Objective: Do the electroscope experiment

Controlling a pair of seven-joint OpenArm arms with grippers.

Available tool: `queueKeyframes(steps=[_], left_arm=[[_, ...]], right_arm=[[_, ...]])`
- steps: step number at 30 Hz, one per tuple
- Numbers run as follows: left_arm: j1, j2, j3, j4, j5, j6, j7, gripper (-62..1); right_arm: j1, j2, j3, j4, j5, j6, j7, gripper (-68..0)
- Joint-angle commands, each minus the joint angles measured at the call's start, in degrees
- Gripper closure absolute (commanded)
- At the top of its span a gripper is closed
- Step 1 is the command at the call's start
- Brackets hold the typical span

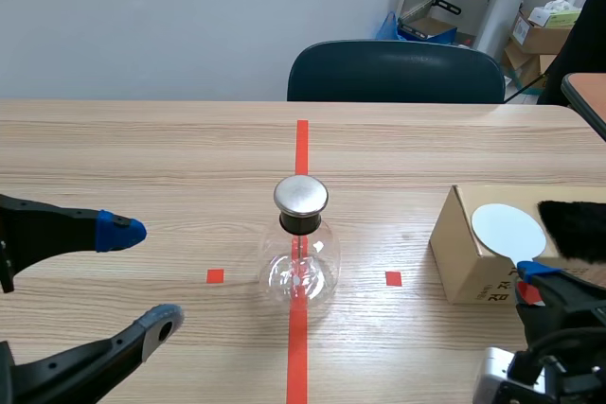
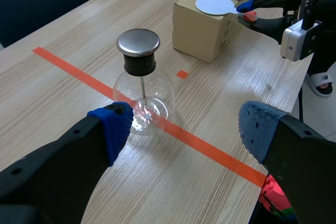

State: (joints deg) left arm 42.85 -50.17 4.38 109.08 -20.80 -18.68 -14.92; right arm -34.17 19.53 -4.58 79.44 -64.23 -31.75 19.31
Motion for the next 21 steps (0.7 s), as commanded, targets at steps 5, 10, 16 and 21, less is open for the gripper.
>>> queueKeyframes(steps=[5, 10, 16, 21], left_arm=[[-0.2, -2.2, 0.1, 0.7, -0.3, -0.2, -3.0, -44.8], [-0.2, -2.6, 0.1, 0.7, -0.3, -0.2, -3.7, -44.8], [-0.2, -3.4, 0.5, 0.7, -0.3, -0.2, -3.8, -44.8], [-0.2, -4.0, 2.3, 0.7, 3.9, -0.1, -6.0, -44.8]], right_arm=[[-0.1, 0.6, 0.5, 0.9, 0.4, -0.6, -0.1, -0.6], [-0.1, 0.6, 0.5, 0.9, 0.4, -0.6, -0.1, -0.6], [-0.1, 0.6, 0.5, 0.9, 0.0, -0.6, 0.0, -0.6], [-0.1, 0.6, 0.5, 0.9, 0.0, -0.6, -0.1, -0.6]])
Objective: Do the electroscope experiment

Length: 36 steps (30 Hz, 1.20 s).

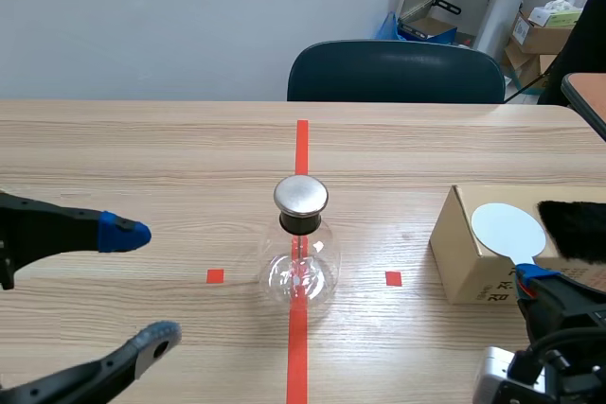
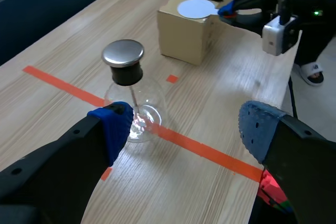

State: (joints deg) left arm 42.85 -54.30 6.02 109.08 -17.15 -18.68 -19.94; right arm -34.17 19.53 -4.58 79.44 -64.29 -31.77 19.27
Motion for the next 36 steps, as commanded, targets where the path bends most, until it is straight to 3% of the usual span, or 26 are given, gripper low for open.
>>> queueKeyframes(steps=[1, 36], left_arm=[[-0.2, 0.1, 1.1, 0.7, 0.9, -0.1, -1.2, -44.8], [-0.2, 0.2, 2.1, 0.7, 1.4, -0.1, -1.0, -44.8]], right_arm=[[-0.1, 0.6, 0.5, 0.9, 0.0, -0.6, 0.0, -0.6], [-0.1, 0.6, 0.5, 1.0, 0.0, -0.6, 0.0, -0.6]])
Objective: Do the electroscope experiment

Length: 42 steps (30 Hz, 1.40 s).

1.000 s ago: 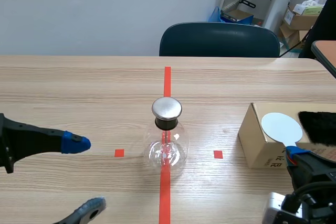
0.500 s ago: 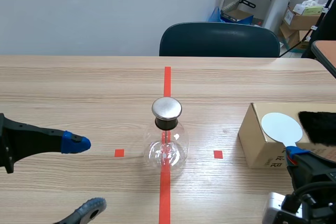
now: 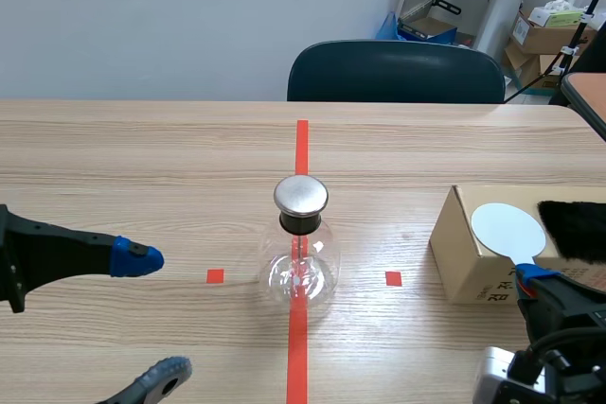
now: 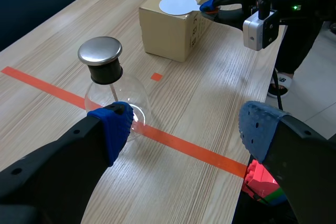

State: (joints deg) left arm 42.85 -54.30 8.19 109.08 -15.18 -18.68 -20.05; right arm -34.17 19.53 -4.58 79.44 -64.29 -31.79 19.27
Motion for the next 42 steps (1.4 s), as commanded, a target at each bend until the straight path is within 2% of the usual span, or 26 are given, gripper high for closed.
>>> queueKeyframes(steps=[1, 42], left_arm=[[-0.2, 0.2, -0.1, 0.7, -0.6, -0.1, -0.9, -44.8], [-0.2, 0.2, -0.1, 0.7, -0.6, -0.1, -0.2, -44.8]], right_arm=[[-0.1, 0.6, 0.5, 1.0, 0.0, -0.5, 0.0, -0.6], [-0.1, 0.6, 0.5, 1.0, 0.0, -0.5, 0.0, -0.6]])
